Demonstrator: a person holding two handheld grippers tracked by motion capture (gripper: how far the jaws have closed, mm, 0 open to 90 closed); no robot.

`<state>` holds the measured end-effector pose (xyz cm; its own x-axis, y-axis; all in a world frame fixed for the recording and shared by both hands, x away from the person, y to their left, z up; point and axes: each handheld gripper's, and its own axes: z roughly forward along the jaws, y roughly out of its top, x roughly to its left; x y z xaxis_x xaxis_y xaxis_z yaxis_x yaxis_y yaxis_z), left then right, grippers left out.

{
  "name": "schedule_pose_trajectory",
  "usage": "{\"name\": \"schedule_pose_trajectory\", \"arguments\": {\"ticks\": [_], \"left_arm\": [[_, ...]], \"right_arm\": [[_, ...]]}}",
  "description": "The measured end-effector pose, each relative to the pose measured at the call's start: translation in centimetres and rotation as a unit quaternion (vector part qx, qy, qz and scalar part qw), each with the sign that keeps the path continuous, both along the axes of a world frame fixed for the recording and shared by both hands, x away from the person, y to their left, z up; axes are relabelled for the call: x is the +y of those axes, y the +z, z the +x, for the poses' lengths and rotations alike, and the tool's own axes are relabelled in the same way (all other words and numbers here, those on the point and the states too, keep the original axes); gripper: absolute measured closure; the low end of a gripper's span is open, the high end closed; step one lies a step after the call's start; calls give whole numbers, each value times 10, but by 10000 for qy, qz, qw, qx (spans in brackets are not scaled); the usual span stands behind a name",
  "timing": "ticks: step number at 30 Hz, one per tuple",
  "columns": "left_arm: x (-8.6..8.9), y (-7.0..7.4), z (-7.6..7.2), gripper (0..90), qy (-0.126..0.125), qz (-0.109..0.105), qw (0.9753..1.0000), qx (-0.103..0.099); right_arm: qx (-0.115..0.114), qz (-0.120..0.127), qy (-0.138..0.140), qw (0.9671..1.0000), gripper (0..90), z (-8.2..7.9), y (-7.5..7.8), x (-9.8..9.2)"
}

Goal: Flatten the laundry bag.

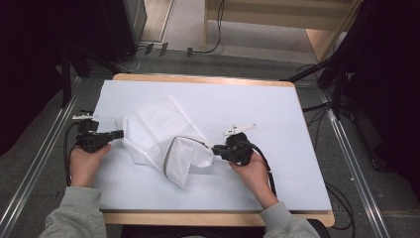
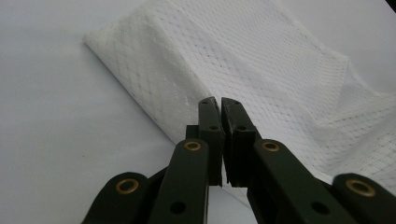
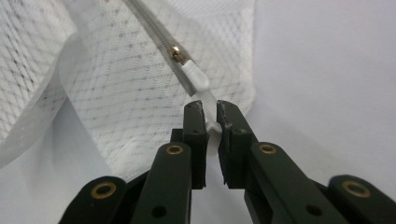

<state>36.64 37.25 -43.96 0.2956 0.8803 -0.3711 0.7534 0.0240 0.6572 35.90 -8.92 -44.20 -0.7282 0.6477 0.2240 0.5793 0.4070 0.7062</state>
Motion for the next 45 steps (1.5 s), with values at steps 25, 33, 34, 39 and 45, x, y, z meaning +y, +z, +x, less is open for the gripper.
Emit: {"name": "schedule_pose_trajectory", "arguments": {"ticks": [25, 33, 34, 39, 45], "left_arm": [[-17, -3, 24, 886, -162, -81, 9998, 13], [-27, -4, 37, 887, -293, -102, 9995, 34], [-27, -4, 38, 887, -294, -111, 9995, 35], [-30, -3, 45, 888, -287, -5, 9996, 7], [-28, -5, 51, 900, -190, 51, 9998, 18]], "right_arm": [[-83, 28, -752, 9971, 857, -6, 11, -64], [-1, -41, -846, 9964, 856, -16, 9, -77], [-6, -43, -839, 9965, 856, -18, 8, -78], [72, -112, -826, 9965, 855, -28, 6, -81], [41, -204, -815, 9965, 855, -41, 8, -84]]}}
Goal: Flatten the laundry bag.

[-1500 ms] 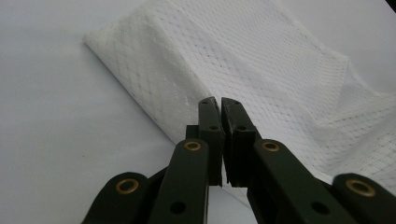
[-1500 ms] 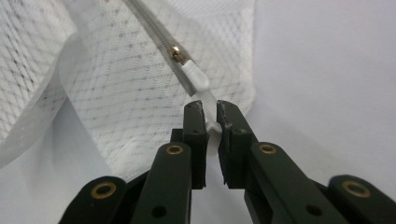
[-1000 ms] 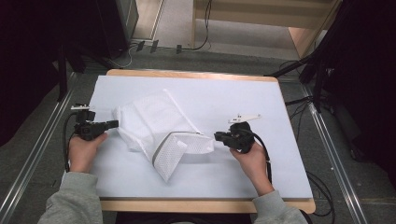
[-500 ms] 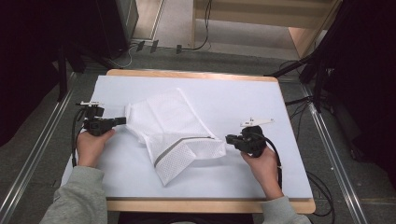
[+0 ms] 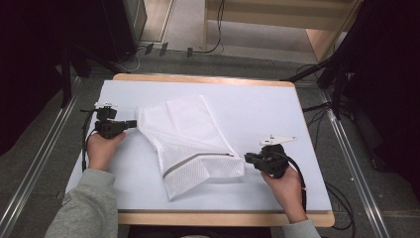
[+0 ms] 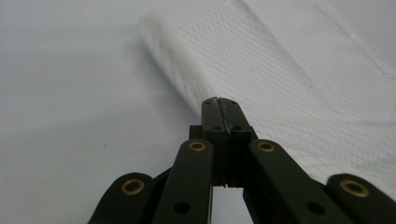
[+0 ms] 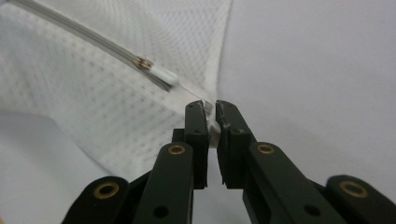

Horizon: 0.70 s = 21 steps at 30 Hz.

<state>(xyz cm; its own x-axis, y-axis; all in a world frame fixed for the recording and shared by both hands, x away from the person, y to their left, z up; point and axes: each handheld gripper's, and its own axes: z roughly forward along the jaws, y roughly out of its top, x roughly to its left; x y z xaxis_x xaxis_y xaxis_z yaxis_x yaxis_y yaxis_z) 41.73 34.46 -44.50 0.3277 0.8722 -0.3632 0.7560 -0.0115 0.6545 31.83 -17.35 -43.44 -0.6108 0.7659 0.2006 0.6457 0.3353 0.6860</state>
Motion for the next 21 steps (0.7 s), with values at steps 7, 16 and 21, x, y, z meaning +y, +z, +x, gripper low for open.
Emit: {"name": "schedule_pose_trajectory", "arguments": {"ticks": [7, 16, 21], "left_arm": [[-1, 3, -2, 864, -78, -197, 9998, -53], [-7, 12, -12, 721, -204, -207, 9995, -90], [-7, 16, -21, 647, -241, -118, 9996, -103]], "right_arm": [[-75, 239, 18, 9997, 731, 0, 2, -4], [-224, 242, 15, 9995, 673, 12, -1, -1], [-220, 222, 68, 9995, 653, 23, -6, 5]]}}
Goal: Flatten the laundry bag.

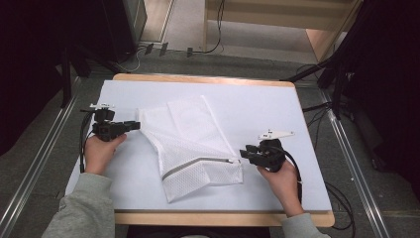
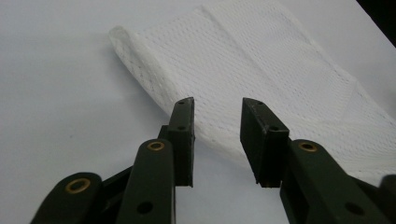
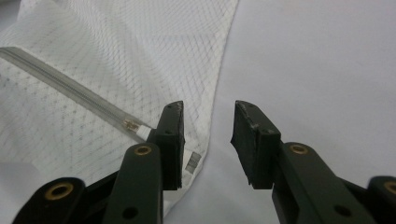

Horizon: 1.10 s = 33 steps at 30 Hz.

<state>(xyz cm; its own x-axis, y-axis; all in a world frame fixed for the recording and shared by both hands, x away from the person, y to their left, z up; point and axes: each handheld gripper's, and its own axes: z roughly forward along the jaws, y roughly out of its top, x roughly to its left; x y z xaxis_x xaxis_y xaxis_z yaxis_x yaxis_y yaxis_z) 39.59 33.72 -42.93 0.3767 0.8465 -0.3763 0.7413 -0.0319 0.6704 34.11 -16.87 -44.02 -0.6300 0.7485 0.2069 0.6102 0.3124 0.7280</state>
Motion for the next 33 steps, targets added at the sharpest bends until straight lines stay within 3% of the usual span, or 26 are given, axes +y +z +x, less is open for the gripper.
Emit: {"name": "schedule_pose_trajectory", "arguments": {"ticks": [17, 24, 33], "left_arm": [[-16, 0, -25, 496, -231, 246, 9993, 132], [-25, 0, -37, 482, -312, 310, 9990, 122], [-41, -1, -48, 474, -457, 362, 9982, 138]], "right_arm": [[86, -135, 74, 9998, 629, 37, -13, 25], [193, -107, 64, 9997, 630, 55, -18, 38], [161, -164, 112, 9997, 630, 77, -23, 52]]}}
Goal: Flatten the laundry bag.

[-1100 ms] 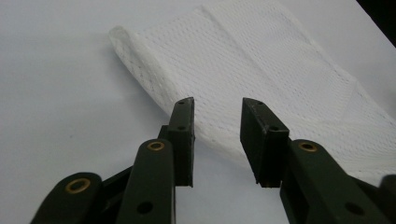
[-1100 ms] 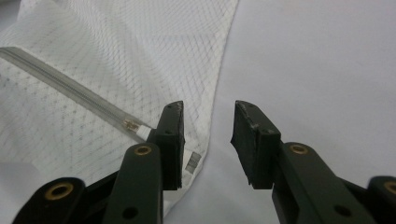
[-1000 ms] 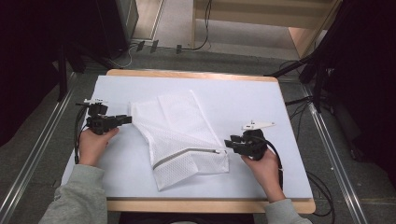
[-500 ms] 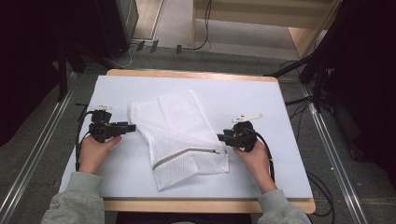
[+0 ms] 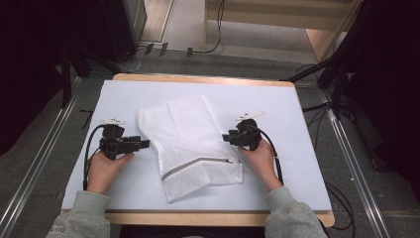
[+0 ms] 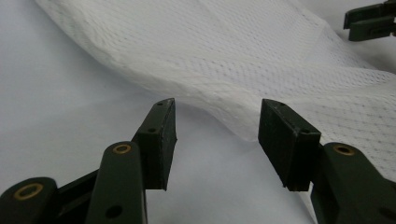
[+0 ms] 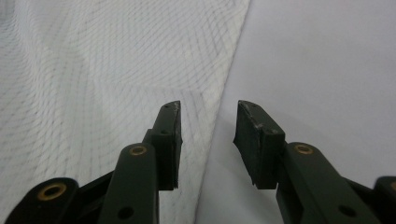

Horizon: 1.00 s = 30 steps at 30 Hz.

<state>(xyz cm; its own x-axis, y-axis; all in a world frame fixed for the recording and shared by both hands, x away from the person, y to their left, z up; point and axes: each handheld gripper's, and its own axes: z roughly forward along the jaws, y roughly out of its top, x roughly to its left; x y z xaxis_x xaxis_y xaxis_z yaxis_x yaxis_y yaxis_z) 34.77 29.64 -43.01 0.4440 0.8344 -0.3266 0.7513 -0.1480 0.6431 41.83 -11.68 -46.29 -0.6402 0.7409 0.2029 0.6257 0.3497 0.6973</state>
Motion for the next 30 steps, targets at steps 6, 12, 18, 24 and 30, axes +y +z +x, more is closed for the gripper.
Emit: {"name": "schedule_pose_trajectory", "arguments": {"ticks": [6, 12, 18, 24, 30], "left_arm": [[-12, -3, -6, 472, -116, 49, 9999, 30], [-18, -5, -9, 473, -160, 21, 9999, 63], [-22, -7, -9, 472, -223, 58, 9997, 75], [-24, -7, -9, 471, -222, 56, 9997, 74], [-29, -7, -6, 470, -302, 82, 9995, 44]], "right_arm": [[26, -23, 34, 10000, 629, 12, -2, 8], [7, -177, 117, 9998, 634, 21, -7, 19], [-9, -315, 86, 9995, 818, 26, -7, 26], [225, -315, -16, 9992, 895, 27, -3, 24], [239, -241, -205, 9992, 896, 29, 0, 11]]}}
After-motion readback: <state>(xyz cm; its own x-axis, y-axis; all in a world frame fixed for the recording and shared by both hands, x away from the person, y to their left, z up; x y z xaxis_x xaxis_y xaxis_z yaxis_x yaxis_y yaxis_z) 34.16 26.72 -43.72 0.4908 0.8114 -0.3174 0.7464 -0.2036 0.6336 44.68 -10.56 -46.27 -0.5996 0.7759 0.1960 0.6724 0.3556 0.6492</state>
